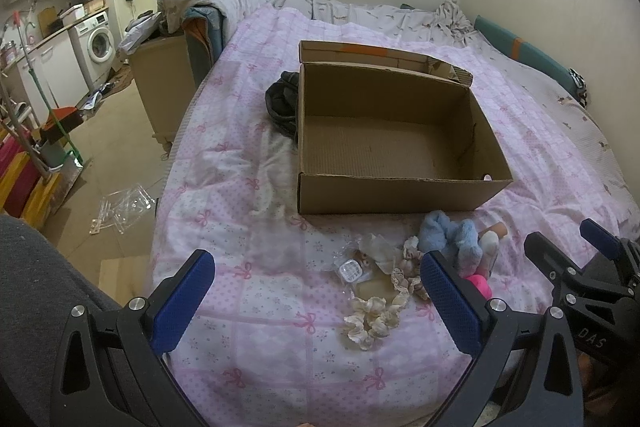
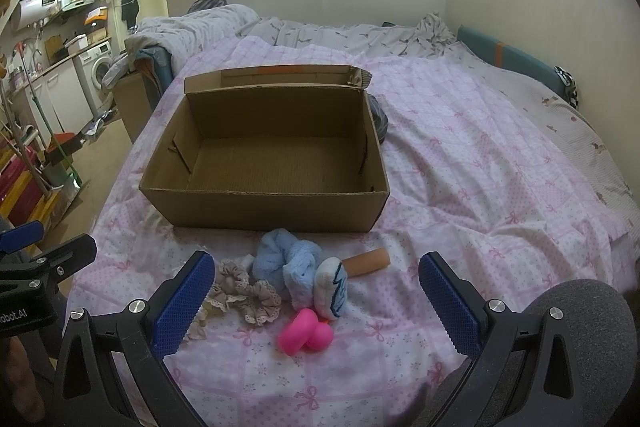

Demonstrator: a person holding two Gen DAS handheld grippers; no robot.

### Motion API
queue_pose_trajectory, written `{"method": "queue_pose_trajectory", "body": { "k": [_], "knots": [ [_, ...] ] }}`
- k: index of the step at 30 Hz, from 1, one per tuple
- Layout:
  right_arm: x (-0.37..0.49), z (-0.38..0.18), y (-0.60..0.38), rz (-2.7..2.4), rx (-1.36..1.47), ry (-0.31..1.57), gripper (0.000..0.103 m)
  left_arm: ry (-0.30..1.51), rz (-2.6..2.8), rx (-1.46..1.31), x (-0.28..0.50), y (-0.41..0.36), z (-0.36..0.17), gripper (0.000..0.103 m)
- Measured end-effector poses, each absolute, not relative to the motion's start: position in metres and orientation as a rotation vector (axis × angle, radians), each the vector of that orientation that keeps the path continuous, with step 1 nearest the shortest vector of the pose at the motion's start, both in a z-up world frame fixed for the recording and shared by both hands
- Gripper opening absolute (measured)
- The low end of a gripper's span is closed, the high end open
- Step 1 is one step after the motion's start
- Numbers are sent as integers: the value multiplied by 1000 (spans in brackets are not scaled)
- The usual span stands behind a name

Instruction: Organize soft objects

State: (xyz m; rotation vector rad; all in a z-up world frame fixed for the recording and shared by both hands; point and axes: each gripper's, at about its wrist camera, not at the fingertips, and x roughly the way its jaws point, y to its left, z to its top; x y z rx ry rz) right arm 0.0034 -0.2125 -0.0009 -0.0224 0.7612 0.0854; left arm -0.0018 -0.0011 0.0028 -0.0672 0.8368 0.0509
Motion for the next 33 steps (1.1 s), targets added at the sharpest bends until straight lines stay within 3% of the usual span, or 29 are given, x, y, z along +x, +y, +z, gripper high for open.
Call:
{"method": "queue_pose_trajectory", "body": {
  "k": [33],
  "knots": [
    [3,-1,-213,89,-20,760,103,837,57,-63,-2,-2,1,103]
  ]
}}
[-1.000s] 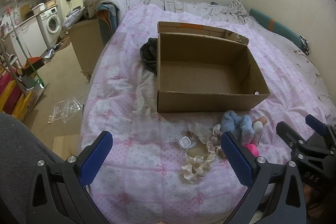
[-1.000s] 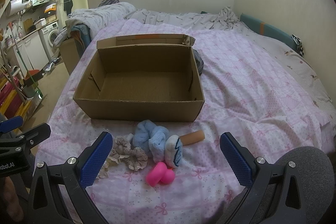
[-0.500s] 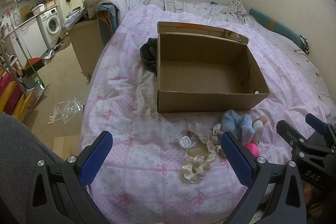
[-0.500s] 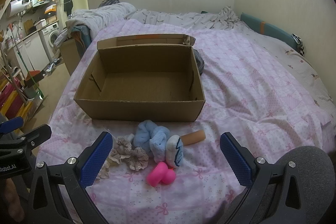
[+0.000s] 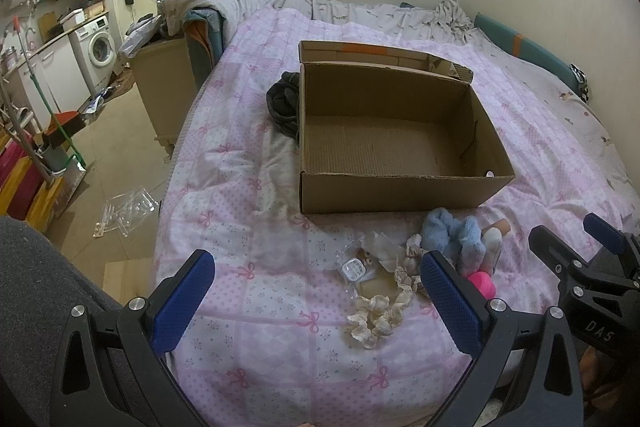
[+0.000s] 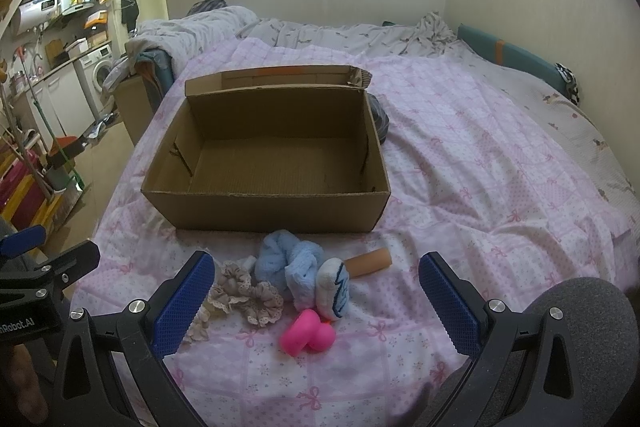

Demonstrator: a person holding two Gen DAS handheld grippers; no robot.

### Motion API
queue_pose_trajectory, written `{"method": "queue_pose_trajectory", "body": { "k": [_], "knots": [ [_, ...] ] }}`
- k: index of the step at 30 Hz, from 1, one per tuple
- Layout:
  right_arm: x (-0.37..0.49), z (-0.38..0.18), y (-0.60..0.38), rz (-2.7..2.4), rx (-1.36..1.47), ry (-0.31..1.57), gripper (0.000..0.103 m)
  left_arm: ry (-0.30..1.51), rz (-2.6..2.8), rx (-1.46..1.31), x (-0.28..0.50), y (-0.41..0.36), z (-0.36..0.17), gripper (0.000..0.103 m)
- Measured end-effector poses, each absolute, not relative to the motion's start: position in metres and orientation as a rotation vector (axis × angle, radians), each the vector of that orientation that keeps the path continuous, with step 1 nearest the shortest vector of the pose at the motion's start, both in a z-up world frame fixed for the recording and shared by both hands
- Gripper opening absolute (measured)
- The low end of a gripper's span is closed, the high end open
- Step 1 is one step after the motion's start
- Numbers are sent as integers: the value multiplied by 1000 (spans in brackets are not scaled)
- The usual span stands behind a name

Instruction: Organize soft objects

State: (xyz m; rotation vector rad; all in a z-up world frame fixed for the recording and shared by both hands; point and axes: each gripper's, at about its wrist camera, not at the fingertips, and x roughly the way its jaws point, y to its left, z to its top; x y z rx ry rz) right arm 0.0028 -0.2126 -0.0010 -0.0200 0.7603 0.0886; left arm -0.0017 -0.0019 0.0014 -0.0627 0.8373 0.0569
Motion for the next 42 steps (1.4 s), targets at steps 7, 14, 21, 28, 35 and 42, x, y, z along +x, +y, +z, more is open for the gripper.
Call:
{"method": "queue_pose_trajectory", "body": {
  "k": [7,14,21,28,35,42],
  "knots": [
    [2,0,-212,88,-17,762,103,838,57,-61,-2,-2,1,103],
    [2,1,-211,90,-21,760,103,839,55,-62,-2,-3,1,103],
    [3,0,-212,97,4,776,103,852,36,-83,-3,1,0,103],
    [12,5,-221,118,57,835,103,888,30,-111,13,11,15,103],
    [36,14,-250,173,229,948,103,936,60,-103,40,20,22,103],
    [67,-50,-269,185,492,1273,103,1052,92,-122,62,27,-12,103]
  ]
}}
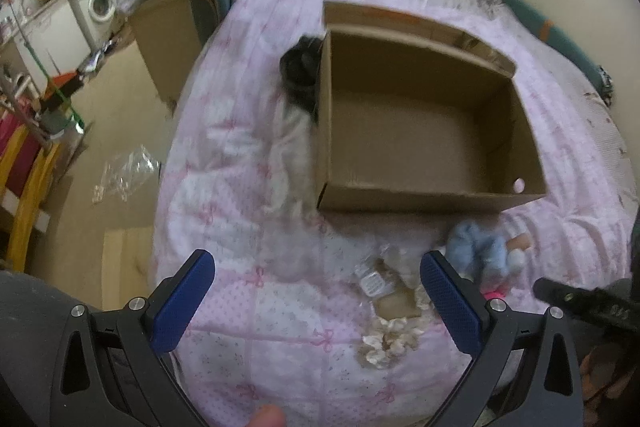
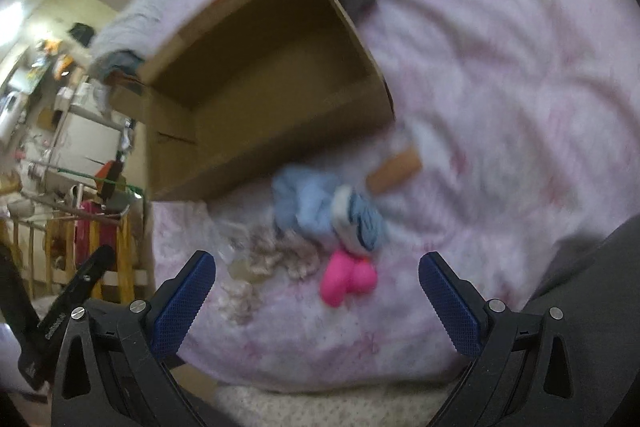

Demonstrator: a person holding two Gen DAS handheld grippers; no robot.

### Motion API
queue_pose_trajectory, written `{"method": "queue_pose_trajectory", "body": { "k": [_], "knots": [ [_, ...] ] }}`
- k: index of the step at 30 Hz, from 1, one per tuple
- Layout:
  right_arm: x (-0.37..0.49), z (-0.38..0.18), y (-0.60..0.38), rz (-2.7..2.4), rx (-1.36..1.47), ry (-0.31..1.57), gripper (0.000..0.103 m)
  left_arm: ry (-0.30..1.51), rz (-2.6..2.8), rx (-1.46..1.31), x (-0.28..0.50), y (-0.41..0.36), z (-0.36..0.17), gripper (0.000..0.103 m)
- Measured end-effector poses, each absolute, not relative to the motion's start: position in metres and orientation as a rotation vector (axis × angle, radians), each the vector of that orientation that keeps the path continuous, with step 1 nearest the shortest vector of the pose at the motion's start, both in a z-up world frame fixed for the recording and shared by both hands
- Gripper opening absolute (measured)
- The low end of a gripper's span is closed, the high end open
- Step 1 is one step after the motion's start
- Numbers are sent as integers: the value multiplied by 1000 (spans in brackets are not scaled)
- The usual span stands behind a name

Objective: Organize soft objects
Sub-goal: 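Grasp the pink rubber duck with the right gripper while the left grasps the lace scrunchie, then carry the duck and scrunchie into the box and open both grippers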

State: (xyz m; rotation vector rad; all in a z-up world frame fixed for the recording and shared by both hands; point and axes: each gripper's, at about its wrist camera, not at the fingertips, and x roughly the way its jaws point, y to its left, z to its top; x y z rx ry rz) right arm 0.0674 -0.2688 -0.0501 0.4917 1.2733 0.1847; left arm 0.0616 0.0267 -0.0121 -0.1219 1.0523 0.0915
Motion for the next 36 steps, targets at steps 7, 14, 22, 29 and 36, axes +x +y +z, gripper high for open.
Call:
{"method": "queue_pose_trajectory", "body": {
  "k": [7,14,22,29,36],
  "knots": [
    [77,-109,-245,142,426,1418,102,1135,94,-165,60,37,-38,103],
    [86,-136,-227,181,440,1482,66,1167,104,-191,65,40,-46,102],
    [83,-132,-226,218,419,1465,48,1177,109,-192,66,41,-49,102],
    [73,-86,-228,287,461,1241,48,1239,62,-225,66,37,-63,93],
    [76,-82,-238,275,525,1210,48,1376,-119,-236,57,-15,-96,83]
  ]
}}
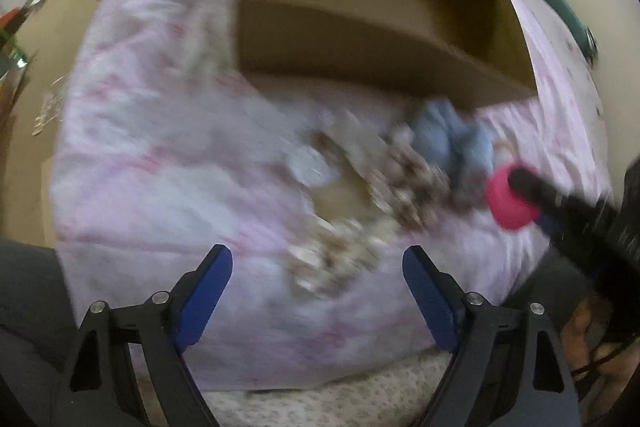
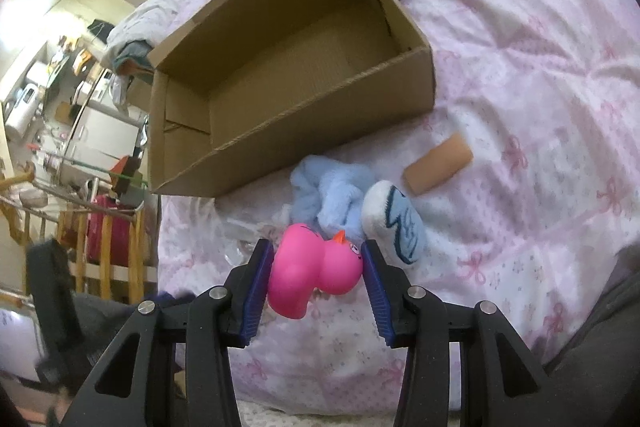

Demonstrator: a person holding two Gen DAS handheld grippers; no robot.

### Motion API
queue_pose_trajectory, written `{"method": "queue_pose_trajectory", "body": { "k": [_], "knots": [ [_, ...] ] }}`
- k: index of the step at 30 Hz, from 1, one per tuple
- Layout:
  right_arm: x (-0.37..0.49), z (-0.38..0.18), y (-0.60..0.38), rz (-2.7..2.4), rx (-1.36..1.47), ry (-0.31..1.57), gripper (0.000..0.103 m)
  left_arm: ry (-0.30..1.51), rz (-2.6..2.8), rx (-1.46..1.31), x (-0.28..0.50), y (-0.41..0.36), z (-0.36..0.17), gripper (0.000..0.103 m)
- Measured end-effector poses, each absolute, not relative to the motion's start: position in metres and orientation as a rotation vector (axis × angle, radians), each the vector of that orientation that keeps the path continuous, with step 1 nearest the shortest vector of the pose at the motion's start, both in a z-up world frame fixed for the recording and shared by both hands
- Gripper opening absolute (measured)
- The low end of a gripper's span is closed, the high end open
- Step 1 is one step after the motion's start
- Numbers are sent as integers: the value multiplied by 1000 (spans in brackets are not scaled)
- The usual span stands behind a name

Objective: Organize soft objects
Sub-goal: 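Carry the duck and scrunchie into the box and open both grippers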

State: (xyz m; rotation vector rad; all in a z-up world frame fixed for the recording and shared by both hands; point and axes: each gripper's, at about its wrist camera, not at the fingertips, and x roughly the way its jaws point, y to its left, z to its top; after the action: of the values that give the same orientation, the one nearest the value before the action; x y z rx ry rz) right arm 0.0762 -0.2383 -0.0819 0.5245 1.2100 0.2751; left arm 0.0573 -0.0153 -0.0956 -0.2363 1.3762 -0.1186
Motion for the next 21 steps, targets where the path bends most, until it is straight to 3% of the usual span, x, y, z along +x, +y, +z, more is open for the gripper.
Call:
{"method": "queue_pose_trajectory", "body": {
  "k": [2,5,7,9,12,15,21],
  "knots": [
    [75,-82,-247,276,568,1211,48,1389,-144,-228,59,-27,-102,76],
    [76,-83,-248,288,601,1197,48,1393,-132,-184,64,-40,-112,73],
    [76,-83,-246,303,606,1203,48,1404,-127,-164,66,-43,-117,61],
    [76,-84,-245,307,603,1212,48,1409,-124,-144,67,-46,-121,33],
    [75,-85,-246,326,621,1218,48,1393,-118,-147,63,-46,-120,21],
    [75,-84,-247,338,636,1218,48,1374,-103,-149,58,-41,-113,16],
    [74,-83,-247,352,644,1220,48,1327,-21,-183,44,-13,-84,16]
  ]
}}
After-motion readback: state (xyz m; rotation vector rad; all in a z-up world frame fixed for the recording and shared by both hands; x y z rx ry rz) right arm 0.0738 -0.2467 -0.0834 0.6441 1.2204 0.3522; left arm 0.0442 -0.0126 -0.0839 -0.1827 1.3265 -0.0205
